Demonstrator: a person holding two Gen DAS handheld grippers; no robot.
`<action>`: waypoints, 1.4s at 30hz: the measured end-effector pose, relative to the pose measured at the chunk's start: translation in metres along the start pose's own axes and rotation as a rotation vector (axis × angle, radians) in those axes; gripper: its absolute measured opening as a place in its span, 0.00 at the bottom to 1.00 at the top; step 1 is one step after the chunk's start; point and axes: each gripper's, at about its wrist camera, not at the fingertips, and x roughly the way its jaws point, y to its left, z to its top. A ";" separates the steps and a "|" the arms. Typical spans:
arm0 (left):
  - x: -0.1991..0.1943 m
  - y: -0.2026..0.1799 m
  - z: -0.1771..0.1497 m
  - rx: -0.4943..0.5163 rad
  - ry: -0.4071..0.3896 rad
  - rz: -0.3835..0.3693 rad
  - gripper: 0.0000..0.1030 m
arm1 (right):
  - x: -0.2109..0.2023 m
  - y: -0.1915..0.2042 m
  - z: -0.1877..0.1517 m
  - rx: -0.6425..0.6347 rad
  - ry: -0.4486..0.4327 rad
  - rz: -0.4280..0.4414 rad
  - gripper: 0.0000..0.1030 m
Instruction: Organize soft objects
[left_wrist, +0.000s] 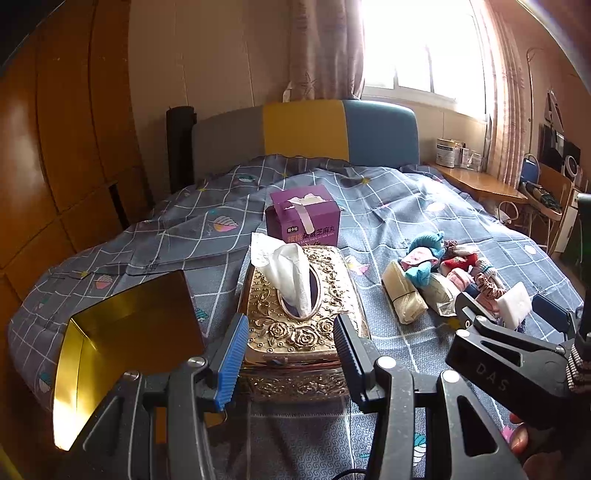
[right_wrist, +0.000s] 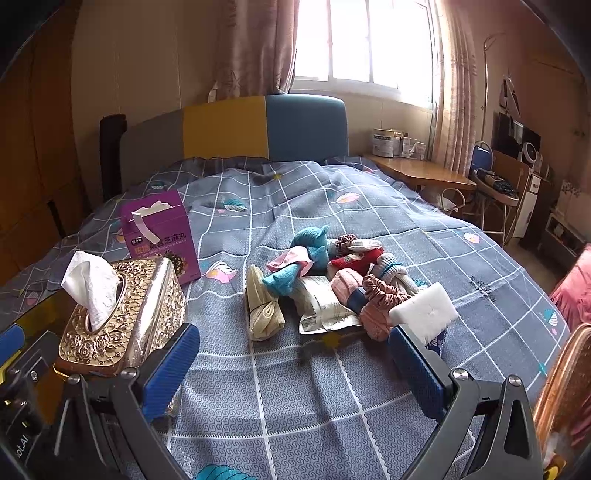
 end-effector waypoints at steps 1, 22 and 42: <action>0.000 0.000 0.000 0.001 0.000 0.001 0.47 | 0.000 0.000 0.000 0.000 0.002 0.000 1.00; 0.000 0.001 -0.003 0.003 0.021 -0.003 0.47 | 0.003 -0.005 -0.002 0.013 0.008 -0.002 1.00; 0.000 -0.003 -0.004 0.015 0.036 -0.013 0.47 | 0.008 -0.024 0.006 0.036 0.010 -0.026 1.00</action>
